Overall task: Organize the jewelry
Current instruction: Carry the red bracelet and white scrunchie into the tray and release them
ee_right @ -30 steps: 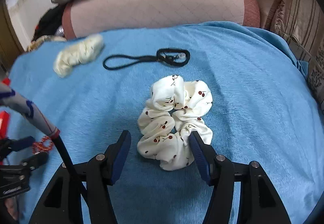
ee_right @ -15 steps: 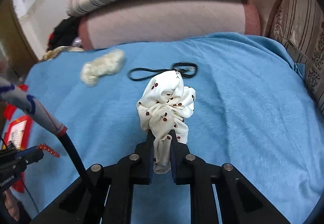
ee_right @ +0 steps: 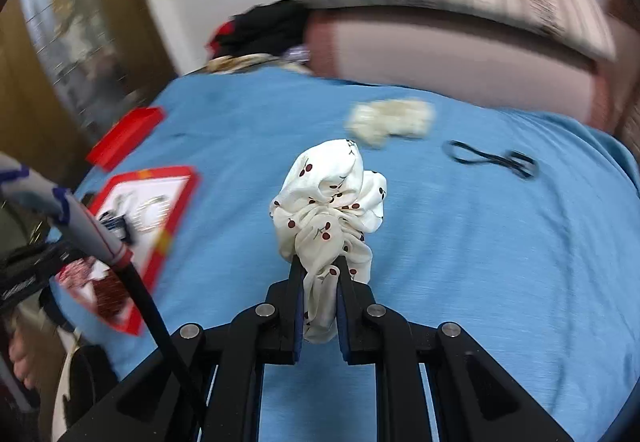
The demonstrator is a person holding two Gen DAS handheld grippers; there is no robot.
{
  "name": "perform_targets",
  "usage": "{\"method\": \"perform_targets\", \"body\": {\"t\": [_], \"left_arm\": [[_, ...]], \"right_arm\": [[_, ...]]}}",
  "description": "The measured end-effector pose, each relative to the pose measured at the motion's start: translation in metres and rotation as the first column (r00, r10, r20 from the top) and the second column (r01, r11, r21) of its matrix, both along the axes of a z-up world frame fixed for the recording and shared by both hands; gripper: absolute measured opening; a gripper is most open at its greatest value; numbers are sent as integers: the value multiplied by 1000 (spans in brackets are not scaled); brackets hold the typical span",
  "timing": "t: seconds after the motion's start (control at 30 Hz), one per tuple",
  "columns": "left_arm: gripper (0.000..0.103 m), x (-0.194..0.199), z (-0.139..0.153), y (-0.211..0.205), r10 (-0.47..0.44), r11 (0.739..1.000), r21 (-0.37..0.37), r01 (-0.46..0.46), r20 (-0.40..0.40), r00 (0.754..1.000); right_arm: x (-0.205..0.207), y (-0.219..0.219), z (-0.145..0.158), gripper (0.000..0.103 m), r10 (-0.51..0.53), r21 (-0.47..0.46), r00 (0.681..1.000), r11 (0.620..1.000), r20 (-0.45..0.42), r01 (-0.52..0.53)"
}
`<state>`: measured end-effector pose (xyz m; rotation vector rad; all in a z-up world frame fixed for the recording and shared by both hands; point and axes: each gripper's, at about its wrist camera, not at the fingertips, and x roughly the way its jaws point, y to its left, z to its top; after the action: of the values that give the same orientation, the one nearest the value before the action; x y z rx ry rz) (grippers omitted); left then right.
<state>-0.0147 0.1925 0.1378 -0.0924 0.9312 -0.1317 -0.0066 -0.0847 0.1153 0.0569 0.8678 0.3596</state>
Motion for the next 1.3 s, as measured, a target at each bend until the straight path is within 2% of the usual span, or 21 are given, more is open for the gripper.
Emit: {"method": "perform_targets", "body": {"t": [0.2, 0.37, 0.63, 0.83, 0.9, 0.93, 1.0, 1.07, 1.13, 1.3], "left_arm": [[7, 23, 3, 53, 59, 998, 32, -59, -4, 998], [7, 67, -5, 84, 89, 996, 15, -89, -32, 996], [7, 121, -45, 109, 105, 994, 49, -100, -104, 989], [8, 140, -68, 121, 120, 992, 40, -116, -139, 983], [8, 141, -69, 123, 128, 992, 26, -125, -135, 983], [9, 141, -69, 124, 129, 992, 21, -127, -132, 983], [21, 140, -66, 125, 122, 992, 8, -122, -128, 984], [30, 135, -61, 124, 121, 992, -5, -122, -115, 986], [32, 130, -54, 123, 119, 992, -18, -121, -102, 988], [43, 115, -37, 118, 125, 991, -39, -128, -74, 989]], "right_arm": [[-9, 81, 3, 14, 169, -4, 986, 986, -5, -169], [-7, 153, -6, 14, 306, -10, 952, 952, -25, -306], [19, 222, -40, 14, 393, -34, 915, 917, -89, -397], [32, 247, -70, 15, 403, -48, 903, 909, -147, -413], [33, 247, -75, 17, 400, -54, 904, 910, -151, -412], [33, 248, -75, 22, 397, -57, 906, 911, -148, -409], [31, 245, -74, 26, 395, -51, 907, 913, -142, -405], [30, 240, -71, 36, 392, -39, 910, 915, -137, -401], [28, 232, -66, 42, 385, -25, 914, 920, -127, -391], [11, 217, -46, 45, 379, 1, 920, 925, -98, -380]]}}
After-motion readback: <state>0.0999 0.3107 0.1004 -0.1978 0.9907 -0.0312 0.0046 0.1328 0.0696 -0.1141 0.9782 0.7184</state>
